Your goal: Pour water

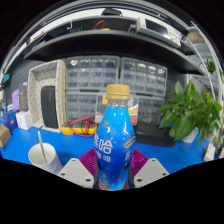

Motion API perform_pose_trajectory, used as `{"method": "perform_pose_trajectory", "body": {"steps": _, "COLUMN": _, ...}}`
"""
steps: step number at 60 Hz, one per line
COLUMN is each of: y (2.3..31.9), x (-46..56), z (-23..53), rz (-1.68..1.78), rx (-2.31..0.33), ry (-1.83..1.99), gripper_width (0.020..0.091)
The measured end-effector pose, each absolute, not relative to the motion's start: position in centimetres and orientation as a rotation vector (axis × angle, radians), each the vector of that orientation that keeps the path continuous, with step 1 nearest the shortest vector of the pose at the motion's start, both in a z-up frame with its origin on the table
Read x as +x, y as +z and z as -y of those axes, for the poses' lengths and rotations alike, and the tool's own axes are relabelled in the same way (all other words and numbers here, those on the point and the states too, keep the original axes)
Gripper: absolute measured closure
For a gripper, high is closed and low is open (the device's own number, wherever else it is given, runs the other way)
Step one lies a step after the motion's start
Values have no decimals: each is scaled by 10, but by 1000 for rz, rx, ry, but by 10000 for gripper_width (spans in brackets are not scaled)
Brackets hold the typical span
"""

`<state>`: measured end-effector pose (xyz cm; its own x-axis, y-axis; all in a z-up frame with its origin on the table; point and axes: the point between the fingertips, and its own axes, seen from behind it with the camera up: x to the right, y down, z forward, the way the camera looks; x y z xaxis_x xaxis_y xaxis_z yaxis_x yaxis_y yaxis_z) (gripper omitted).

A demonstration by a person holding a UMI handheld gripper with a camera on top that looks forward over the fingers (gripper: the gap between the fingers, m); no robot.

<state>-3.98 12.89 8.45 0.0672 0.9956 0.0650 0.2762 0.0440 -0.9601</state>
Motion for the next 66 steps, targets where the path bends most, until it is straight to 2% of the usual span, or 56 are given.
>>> {"method": "perform_pose_trajectory", "body": {"steps": 2, "y": 70, "x": -40, "z": -127, "rz": 1397, "rx": -1409, "ry": 978, "gripper_width": 697}}
{"method": "perform_pose_trajectory", "body": {"steps": 4, "y": 80, "x": -36, "z": -126, "rz": 1350, "rx": -1369, "ry": 1012, "gripper_width": 693}}
{"method": "perform_pose_trajectory", "body": {"steps": 6, "y": 75, "x": -34, "z": -125, "rz": 1356, "rx": -1379, "ry": 1020, "gripper_width": 652}}
{"method": "perform_pose_trajectory", "body": {"steps": 7, "y": 78, "x": -35, "z": -126, "rz": 1339, "rx": -1370, "ry": 1029, "gripper_width": 689}}
{"method": "perform_pose_trajectory", "body": {"steps": 11, "y": 77, "x": -34, "z": -126, "rz": 1336, "rx": -1350, "ry": 1044, "gripper_width": 684}}
{"method": "perform_pose_trajectory", "body": {"steps": 21, "y": 77, "x": -38, "z": -128, "rz": 1332, "rx": -1370, "ry": 1044, "gripper_width": 568}}
{"method": "perform_pose_trajectory", "body": {"steps": 23, "y": 74, "x": -36, "z": -126, "rz": 1345, "rx": -1390, "ry": 1042, "gripper_width": 504}}
{"method": "perform_pose_trajectory", "body": {"steps": 27, "y": 69, "x": -30, "z": -123, "rz": 1371, "rx": -1420, "ry": 1038, "gripper_width": 271}}
{"method": "perform_pose_trajectory", "body": {"steps": 40, "y": 55, "x": 27, "z": -107, "rz": 1433, "rx": -1534, "ry": 977, "gripper_width": 301}}
{"method": "perform_pose_trajectory", "body": {"steps": 45, "y": 63, "x": 52, "z": -93, "rz": 1491, "rx": -1554, "ry": 954, "gripper_width": 303}}
{"method": "perform_pose_trajectory", "body": {"steps": 49, "y": 80, "x": 64, "z": -82, "rz": 1514, "rx": -1553, "ry": 962, "gripper_width": 298}}
{"method": "perform_pose_trajectory", "body": {"steps": 61, "y": 162, "x": 78, "z": -59, "rz": 1423, "rx": -1513, "ry": 1077, "gripper_width": 296}}
{"method": "perform_pose_trajectory", "body": {"steps": 66, "y": 187, "x": 81, "z": -50, "rz": 1427, "rx": -1466, "ry": 1088, "gripper_width": 297}}
